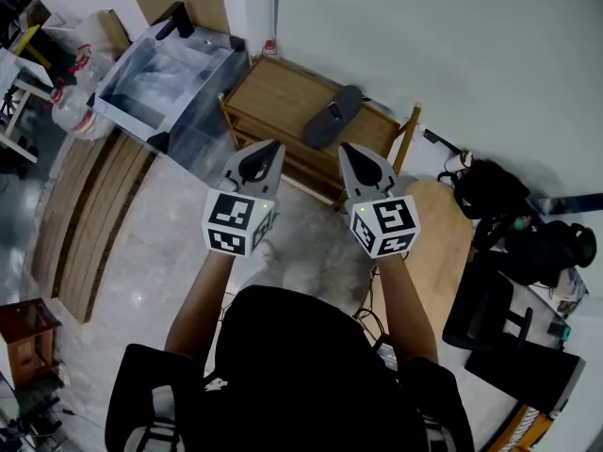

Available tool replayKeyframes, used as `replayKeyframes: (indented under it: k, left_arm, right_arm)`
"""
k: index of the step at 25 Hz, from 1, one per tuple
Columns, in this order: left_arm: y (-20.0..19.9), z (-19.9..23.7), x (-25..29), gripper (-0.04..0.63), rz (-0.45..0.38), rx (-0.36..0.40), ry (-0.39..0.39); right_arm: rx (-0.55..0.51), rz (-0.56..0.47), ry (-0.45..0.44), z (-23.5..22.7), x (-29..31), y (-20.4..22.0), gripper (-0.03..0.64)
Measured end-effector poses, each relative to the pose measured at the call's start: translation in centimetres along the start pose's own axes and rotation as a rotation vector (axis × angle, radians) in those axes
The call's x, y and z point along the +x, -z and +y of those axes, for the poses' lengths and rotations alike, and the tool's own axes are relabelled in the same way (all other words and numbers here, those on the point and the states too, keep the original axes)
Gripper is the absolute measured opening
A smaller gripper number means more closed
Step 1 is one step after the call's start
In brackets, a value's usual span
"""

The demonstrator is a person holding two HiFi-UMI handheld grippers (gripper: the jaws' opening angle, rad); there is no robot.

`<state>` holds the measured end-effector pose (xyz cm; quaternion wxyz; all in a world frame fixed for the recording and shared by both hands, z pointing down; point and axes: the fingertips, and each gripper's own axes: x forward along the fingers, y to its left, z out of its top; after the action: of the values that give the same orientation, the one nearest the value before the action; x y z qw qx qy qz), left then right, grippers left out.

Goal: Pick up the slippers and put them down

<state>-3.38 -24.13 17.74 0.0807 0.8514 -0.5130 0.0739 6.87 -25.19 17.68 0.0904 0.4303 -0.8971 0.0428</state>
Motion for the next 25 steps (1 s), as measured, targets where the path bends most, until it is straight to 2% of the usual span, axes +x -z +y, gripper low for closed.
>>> replayKeyframes:
  k: [5,9,11,18,25]
  left_arm:
    - [0.1,3.5,2.8,0.012,0.023,0.011,0.034]
    - [0.9,6.0,4.5,0.012,0.041,-0.009,0.069]
    - [1.5,6.7,5.1,0.012,0.055,0.01,0.084]
    - [2.9,7.9,7.2,0.012,0.08,0.026,0.127]
    - [5.5,7.2,9.5,0.012,0.139,0.035,0.139]
  right_arm:
    - [0.016,0.025,0.034,-1.0,3.8,0.2,-0.011]
    - [0.024,0.042,0.062,-1.3,6.4,0.8,-0.011]
    - [0.019,0.051,0.077,-1.3,7.2,1.0,-0.011]
    - [0.036,0.077,0.128,-2.3,8.9,2.6,-0.011]
    - [0.061,0.139,0.122,-4.4,9.7,5.4,-0.011]
